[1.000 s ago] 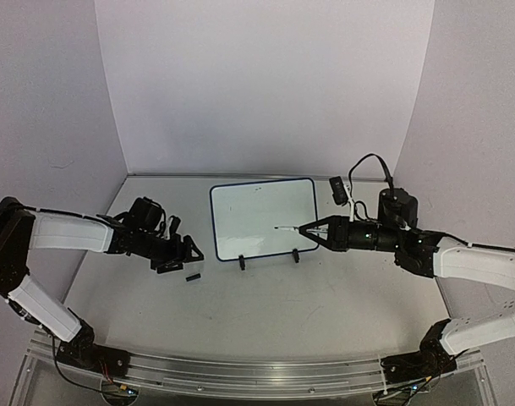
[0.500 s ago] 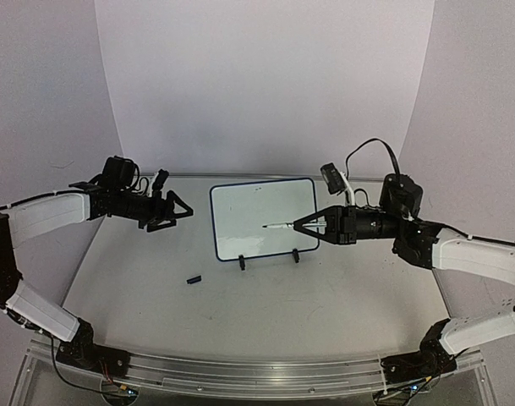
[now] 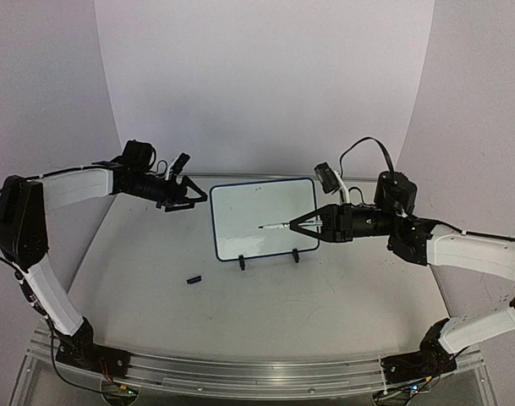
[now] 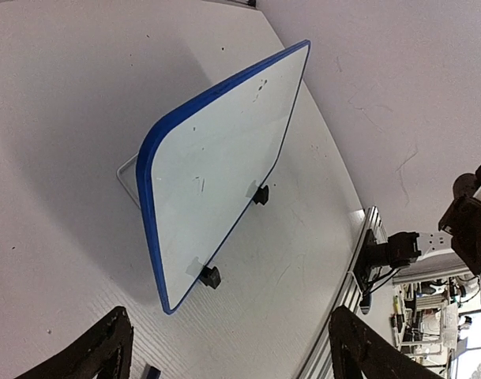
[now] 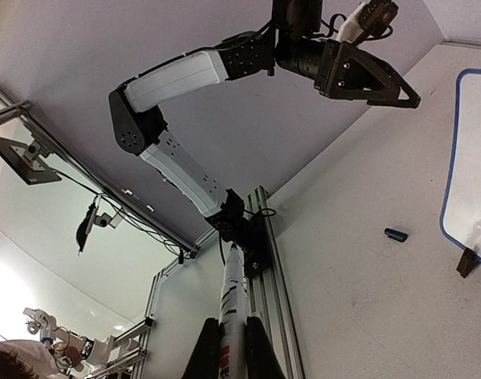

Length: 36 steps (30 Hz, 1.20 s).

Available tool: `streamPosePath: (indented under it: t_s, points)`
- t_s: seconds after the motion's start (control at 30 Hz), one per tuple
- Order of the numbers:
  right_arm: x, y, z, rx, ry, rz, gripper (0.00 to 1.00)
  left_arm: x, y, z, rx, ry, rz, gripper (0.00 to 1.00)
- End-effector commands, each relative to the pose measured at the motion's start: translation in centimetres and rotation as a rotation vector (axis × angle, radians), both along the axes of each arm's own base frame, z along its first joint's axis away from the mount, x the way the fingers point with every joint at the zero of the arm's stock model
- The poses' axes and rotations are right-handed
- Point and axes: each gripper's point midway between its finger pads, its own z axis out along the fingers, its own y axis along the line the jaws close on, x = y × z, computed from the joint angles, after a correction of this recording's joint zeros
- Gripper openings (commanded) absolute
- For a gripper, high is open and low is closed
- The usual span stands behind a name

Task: Write a sentence on the whiteboard
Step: Hold the whiteboard at the center of the board.

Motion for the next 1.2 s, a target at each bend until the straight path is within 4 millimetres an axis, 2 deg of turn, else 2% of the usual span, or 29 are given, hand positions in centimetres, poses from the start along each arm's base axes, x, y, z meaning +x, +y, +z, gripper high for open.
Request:
streamPosePath:
  t_s: [0.0,0.23,0.4,0.67,0.83,1.17]
  points:
    - [1.1,0.1,2.3,0.051,-0.058,-0.041,0.0,1.5,-1.1,1.5,-0.046,-0.066,-0.07,0.82]
    - [1.8,0.5,1.5,0.04,-0.052,-0.058,0.0,1.4,-2.6,0.7,-0.104,-0.057,-0.137,0.73]
    - [2.0,0.8,1.1,0.034,-0.052,-0.042,0.0,1.4,-2.7,0.2,-0.099,-0.062,-0.151,0.66]
    - [1.8,0.8,0.9,0.039,-0.058,-0.038,0.0,4.4,-2.1,-2.6,0.013,-0.07,-0.051,0.62]
    - [1.6,0.6,0.7,0.039,-0.058,-0.042,0.0,5.6,-2.6,-2.0,-0.01,-0.12,-0.048,0.61]
    - [1.5,0.6,0.5,0.037,-0.059,-0.035,0.0,6.6,-3.6,-2.3,-0.063,-0.118,-0.079,0.48]
